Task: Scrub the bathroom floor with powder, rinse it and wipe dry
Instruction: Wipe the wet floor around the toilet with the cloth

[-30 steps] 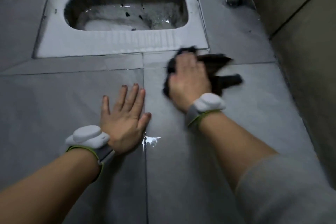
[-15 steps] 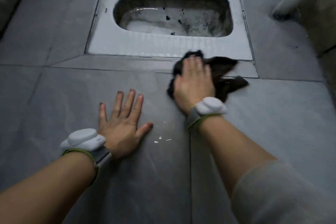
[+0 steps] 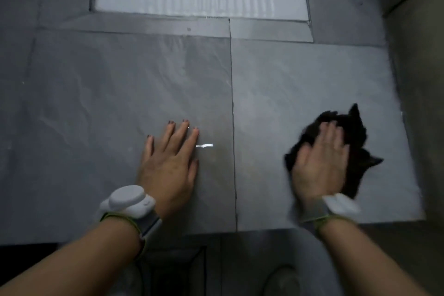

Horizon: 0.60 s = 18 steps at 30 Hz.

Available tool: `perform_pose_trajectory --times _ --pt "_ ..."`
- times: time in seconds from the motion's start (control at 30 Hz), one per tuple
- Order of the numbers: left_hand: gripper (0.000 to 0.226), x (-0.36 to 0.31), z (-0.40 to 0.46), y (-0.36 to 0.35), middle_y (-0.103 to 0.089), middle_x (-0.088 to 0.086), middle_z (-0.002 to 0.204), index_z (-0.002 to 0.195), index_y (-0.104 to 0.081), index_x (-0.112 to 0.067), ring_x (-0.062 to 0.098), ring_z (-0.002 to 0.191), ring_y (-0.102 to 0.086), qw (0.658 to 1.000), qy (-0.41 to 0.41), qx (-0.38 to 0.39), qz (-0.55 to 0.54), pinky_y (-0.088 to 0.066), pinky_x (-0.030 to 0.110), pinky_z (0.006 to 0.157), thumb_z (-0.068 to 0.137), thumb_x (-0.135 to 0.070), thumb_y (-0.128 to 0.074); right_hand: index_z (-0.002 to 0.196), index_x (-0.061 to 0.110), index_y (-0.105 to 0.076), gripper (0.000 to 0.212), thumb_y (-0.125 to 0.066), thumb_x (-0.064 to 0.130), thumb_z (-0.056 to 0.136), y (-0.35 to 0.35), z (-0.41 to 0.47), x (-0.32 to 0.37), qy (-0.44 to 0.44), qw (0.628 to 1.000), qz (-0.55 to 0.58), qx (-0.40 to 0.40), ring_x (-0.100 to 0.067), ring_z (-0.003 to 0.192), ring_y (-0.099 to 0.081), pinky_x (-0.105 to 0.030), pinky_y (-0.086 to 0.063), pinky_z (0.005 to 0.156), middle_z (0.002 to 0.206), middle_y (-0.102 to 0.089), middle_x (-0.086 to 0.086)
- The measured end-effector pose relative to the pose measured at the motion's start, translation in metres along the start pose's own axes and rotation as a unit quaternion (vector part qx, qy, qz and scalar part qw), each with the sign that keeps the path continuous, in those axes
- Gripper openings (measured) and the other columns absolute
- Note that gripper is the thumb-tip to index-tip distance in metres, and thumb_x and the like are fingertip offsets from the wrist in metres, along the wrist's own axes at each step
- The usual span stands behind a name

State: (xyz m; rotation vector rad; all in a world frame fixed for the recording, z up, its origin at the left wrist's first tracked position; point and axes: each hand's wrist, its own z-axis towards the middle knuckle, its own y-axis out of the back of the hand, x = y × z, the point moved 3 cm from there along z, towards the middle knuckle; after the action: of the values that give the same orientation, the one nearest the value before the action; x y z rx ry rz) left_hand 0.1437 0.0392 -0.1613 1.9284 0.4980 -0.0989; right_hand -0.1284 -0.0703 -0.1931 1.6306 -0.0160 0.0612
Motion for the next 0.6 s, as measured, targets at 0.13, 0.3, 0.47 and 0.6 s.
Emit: perform_pose_trajectory --times 0.13,0.3,0.47,0.6 --pt "0.067 0.000 -0.013 0.001 -0.012 -0.007 0.160 0.151 -0.022 -0.025 0.014 0.148 -0.006 0.999 -0.010 0.011 -0.046 -0.009 0.040 0.119 0.085 -0.029 -0.022 0.148 0.003 -0.034 0.070 -0.043 0.031 0.085 -0.004 -0.088 0.110 0.185 0.982 0.046 0.013 -0.032 0.146 -0.023 -0.052 -0.020 0.116 0.156 -0.028 -0.017" --pt "0.069 0.009 -0.015 0.005 -0.017 -0.005 0.159 0.149 -0.029 -0.021 0.017 0.147 -0.014 0.998 -0.022 0.031 -0.043 -0.020 0.042 0.118 0.080 -0.024 -0.025 0.147 0.006 -0.036 0.061 -0.045 0.026 0.090 0.001 -0.092 0.085 0.420 0.905 0.031 0.063 -0.027 0.147 -0.022 -0.047 -0.023 0.117 0.157 -0.028 -0.011" --pt "0.067 0.010 -0.021 0.002 -0.010 -0.006 0.160 0.152 -0.022 -0.021 0.015 0.148 -0.007 0.997 -0.029 0.047 -0.062 -0.014 0.039 0.120 0.085 -0.024 -0.028 0.148 0.003 -0.032 0.061 -0.032 0.025 0.091 -0.003 -0.061 -0.017 0.135 0.989 0.052 0.021 -0.028 0.144 -0.026 -0.045 -0.018 0.118 0.156 -0.029 -0.014" --pt "0.061 0.017 -0.034 0.008 -0.014 -0.004 0.160 0.150 -0.026 -0.018 0.013 0.147 -0.011 0.992 -0.042 0.045 -0.107 -0.007 0.021 0.116 0.092 -0.008 -0.040 0.150 0.005 -0.028 0.061 -0.028 0.030 0.094 -0.002 -0.083 0.035 -0.159 0.981 0.107 -0.039 -0.028 0.147 -0.022 -0.050 -0.018 0.118 0.158 -0.027 -0.012"
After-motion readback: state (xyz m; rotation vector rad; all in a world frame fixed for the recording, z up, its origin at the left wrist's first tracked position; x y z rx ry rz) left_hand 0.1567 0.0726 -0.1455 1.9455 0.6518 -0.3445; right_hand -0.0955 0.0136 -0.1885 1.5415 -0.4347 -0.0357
